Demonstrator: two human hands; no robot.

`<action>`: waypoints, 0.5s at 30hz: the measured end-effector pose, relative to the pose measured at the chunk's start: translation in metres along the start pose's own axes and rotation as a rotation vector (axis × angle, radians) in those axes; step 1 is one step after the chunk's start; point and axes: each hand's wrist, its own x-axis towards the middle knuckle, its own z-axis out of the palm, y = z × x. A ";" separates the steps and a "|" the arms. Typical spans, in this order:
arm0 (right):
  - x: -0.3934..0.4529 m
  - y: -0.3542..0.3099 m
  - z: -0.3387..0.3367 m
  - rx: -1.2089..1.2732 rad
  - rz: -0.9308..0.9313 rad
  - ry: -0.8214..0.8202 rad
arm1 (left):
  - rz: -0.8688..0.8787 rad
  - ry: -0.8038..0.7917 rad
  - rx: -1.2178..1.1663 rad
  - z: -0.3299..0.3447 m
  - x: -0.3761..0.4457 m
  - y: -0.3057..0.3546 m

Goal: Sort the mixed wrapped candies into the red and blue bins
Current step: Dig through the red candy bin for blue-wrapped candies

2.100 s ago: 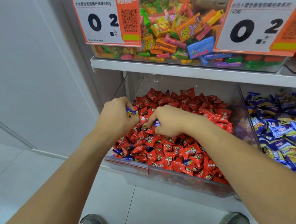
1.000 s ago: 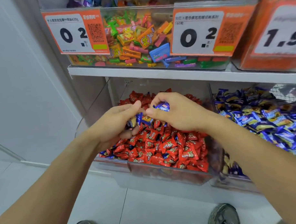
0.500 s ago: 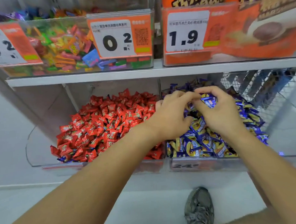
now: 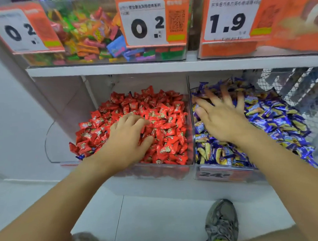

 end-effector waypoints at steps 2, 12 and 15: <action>0.005 0.000 -0.010 -0.012 0.057 -0.031 | -0.047 -0.062 0.044 -0.003 -0.004 -0.018; -0.030 -0.110 -0.043 0.458 -0.505 0.245 | -0.140 -0.356 0.115 -0.033 -0.020 -0.090; -0.006 -0.149 -0.013 0.401 -0.618 -0.034 | -0.106 -0.339 0.055 -0.034 -0.018 -0.104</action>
